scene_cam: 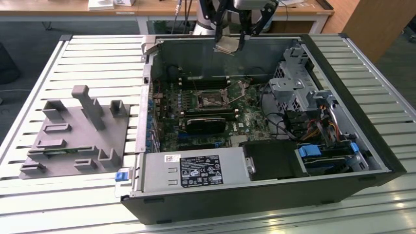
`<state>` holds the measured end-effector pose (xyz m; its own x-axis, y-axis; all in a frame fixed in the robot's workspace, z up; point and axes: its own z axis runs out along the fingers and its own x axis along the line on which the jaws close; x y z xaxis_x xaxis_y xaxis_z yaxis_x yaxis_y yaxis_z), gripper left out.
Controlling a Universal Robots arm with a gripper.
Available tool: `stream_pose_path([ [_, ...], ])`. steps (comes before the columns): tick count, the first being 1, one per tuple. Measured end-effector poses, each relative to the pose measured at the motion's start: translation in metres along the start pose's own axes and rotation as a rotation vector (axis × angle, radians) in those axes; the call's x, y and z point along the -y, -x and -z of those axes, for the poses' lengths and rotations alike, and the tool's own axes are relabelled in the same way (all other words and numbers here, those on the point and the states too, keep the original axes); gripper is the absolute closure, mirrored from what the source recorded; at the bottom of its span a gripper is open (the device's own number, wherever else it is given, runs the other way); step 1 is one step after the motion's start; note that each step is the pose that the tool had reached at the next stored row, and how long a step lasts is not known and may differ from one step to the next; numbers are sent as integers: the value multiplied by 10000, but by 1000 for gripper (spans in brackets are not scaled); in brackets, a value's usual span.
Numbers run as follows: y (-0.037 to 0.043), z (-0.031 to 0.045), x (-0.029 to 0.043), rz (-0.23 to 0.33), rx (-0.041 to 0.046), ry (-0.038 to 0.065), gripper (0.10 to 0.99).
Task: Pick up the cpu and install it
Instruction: 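Place the cpu into insertion slot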
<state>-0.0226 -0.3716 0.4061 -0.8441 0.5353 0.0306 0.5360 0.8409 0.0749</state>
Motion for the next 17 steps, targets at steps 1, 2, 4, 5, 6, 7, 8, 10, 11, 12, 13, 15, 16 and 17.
stream_pose_path([
  [1,0,0,0,-52,4,1,553],
  [2,0,0,0,-106,8,3,553],
  [4,0,-1,0,-213,16,7,553],
  [5,0,-1,0,-268,20,9,553],
  [6,0,-1,0,-324,24,10,553],
  [7,0,-2,0,-378,28,12,553],
  [8,0,-2,0,-437,33,13,553],
  [10,0,-2,0,-544,41,17,553],
  [11,0,-2,0,-592,44,19,553],
  [12,0,-2,0,-640,48,20,553],
  [13,0,-3,0,-686,52,21,553],
  [15,0,-3,1,-781,58,25,553],
  [16,0,-3,0,-828,62,25,553],
  [17,0,-4,1,-913,68,28,553],
])
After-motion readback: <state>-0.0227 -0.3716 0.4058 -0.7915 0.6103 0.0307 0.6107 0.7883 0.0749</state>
